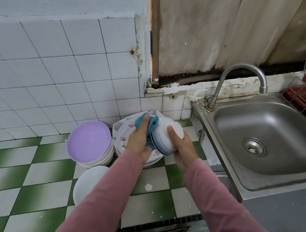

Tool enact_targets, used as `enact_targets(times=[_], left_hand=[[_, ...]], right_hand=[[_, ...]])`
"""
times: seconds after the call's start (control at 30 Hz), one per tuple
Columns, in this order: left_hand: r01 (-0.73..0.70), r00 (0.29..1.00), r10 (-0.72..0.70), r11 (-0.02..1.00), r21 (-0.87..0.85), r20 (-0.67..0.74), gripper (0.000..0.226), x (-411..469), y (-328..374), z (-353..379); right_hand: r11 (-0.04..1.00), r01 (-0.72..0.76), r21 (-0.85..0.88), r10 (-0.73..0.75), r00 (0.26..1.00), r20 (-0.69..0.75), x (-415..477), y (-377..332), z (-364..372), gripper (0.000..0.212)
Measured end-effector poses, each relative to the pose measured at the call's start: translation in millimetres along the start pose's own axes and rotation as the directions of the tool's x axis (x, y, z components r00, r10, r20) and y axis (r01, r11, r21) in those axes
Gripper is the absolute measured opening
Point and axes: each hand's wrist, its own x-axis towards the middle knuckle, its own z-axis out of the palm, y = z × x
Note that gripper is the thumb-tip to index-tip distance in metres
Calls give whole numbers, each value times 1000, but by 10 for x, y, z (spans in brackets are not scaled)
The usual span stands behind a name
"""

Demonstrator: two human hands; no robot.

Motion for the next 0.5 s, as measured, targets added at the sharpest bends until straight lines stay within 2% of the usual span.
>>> enact_targets(times=[0.03,0.1,0.2,0.3,0.33,0.43,0.5], left_hand=[[-4,1000,4,1000,2,27,43,-10,10,19],[-18,997,16,1000,23,77,35,-49,36,52],[-81,994,77,995,53,73,34,-89,50,55],[-206,978,206,964,168,22,69,-119,4,56],[-253,967,254,940,228,27,74,-143,-35,63],[-429,897,425,773,468,121,57,-226,-195,81],[-551,825,491,587,592,280,63,-243,-297,67]], right_hand=[[1000,5,-11,-4,1000,21,-4,10,6,116],[999,-28,42,26,999,37,7,34,9,109],[954,-139,265,110,987,120,54,60,-29,92],[822,-307,480,207,946,250,19,26,-14,83],[781,-342,523,232,936,265,3,33,-3,82],[754,-390,529,263,916,302,-73,46,59,86],[780,-382,495,255,917,306,-114,44,103,81]])
